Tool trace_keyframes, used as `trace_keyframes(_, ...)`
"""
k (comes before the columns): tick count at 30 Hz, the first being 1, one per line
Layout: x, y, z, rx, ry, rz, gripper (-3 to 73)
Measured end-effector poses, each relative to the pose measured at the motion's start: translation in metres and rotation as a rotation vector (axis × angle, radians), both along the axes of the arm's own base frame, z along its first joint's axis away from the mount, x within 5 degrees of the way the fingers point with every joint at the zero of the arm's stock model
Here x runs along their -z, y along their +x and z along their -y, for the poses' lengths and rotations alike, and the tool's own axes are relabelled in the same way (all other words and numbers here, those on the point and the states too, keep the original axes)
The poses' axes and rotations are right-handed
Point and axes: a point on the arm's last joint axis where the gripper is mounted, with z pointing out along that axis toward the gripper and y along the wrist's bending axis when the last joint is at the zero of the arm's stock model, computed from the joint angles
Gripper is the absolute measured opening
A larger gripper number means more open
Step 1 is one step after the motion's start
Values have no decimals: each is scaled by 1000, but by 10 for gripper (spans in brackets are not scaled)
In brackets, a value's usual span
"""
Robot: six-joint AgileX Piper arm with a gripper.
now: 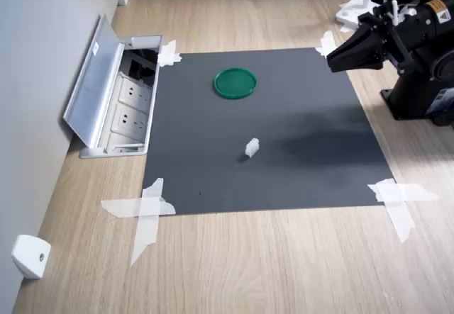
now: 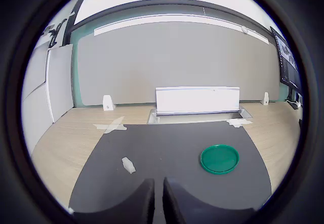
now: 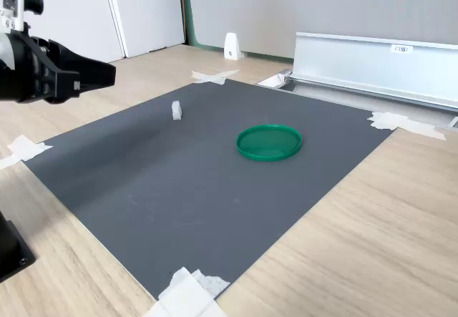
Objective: Grasp a white terminal and put it on the green lid.
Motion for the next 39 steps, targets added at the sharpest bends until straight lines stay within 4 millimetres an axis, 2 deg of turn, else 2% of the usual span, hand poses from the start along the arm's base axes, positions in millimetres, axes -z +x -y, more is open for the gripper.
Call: trace_keyframes(39, 0, 0, -1, -6, 45, -1, 58)
